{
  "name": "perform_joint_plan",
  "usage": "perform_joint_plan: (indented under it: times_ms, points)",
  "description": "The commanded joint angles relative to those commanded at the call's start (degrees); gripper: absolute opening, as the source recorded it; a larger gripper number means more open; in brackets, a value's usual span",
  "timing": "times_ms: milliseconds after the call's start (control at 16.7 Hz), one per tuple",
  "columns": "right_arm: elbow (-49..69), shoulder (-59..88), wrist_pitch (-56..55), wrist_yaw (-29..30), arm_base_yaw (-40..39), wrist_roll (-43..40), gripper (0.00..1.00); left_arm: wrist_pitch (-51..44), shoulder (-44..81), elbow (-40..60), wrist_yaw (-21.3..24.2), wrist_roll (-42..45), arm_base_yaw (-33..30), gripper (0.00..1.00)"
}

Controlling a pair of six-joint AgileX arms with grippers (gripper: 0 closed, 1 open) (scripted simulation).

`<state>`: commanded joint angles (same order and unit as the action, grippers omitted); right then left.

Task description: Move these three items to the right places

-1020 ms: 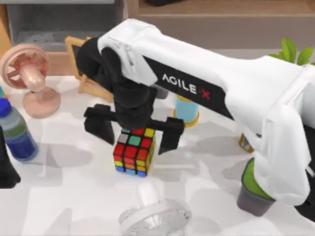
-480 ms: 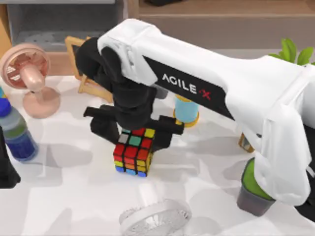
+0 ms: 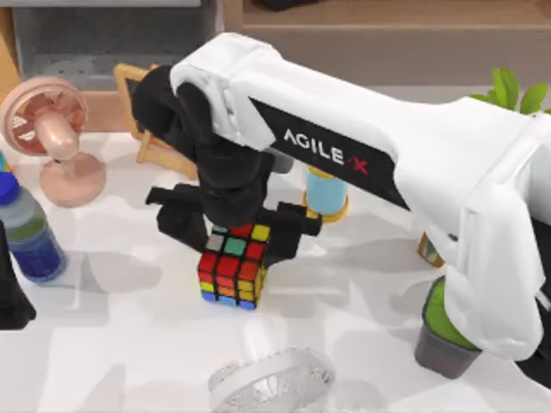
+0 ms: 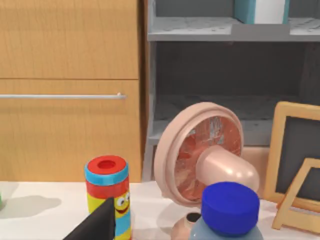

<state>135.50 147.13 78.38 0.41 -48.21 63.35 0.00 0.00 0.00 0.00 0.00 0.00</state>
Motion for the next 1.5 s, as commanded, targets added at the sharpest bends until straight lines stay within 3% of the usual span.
perform_joint_plan:
  times_ms: [1020,1260,1500]
  points:
    - [9.75,1.5,8.09,-0.02,0.17,0.17,0.0,0.0,0.0,0.0,0.0,0.0,0.0,1.0]
    - [5.45,-2.84,3.06,-1.47,2.44,-3.04,0.0,0.0,0.0,0.0,0.0,0.0,0.0,1.0]
    - [-3.24,-13.8,-9.77,-4.77,8.74,-10.06,0.0,0.0,0.0,0.0,0.0,0.0,0.0,1.0]
